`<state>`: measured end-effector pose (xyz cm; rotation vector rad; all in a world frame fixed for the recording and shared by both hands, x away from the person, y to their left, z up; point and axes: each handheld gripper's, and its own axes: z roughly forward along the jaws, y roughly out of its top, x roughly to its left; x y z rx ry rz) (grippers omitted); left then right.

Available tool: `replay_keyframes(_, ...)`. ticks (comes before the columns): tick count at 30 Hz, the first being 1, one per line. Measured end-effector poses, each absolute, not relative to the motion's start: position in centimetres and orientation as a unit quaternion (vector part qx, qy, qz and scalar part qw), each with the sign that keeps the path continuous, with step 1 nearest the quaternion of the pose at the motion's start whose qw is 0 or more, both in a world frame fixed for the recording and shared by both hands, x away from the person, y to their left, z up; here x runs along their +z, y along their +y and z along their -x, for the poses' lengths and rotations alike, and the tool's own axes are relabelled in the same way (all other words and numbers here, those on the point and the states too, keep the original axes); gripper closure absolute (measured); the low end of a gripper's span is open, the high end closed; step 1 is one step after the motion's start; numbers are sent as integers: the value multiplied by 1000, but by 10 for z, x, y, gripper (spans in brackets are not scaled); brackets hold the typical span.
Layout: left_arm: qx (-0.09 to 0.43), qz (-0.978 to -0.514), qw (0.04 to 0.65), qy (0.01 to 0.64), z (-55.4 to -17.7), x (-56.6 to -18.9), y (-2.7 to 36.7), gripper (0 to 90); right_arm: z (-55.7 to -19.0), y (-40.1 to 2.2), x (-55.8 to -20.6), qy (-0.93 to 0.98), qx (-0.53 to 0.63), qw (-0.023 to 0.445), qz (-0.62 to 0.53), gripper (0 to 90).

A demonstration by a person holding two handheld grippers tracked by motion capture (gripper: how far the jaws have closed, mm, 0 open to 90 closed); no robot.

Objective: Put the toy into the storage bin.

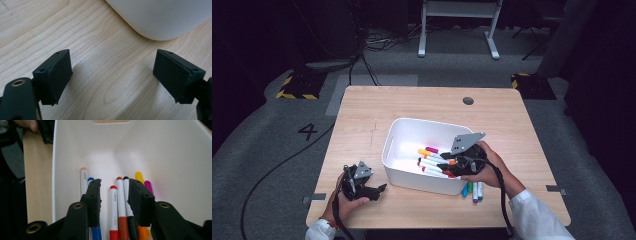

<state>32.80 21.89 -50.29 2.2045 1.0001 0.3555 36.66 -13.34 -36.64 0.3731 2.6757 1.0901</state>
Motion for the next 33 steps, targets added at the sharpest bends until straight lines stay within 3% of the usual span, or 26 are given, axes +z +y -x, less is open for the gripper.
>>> replay_keyframes(9, 137, -847, 340, 384, -328, -503, 219, 155, -360, -166, -342, 878, 404, 188, -177, 504)
replay_keyframes(19, 136, -847, 340, 385, -328, -503, 219, 155, -346, -230, -338, 834, 438, 222, -251, 407)
replay_keyframes(25, 136, -847, 341, 385, -328, -503, 219, 155, -342, -259, -358, 825, 429, 231, -286, 386)
replay_keyframes(33, 136, -847, 341, 385, -328, -503, 219, 155, -345, -266, -418, 835, 391, 204, -328, 383)
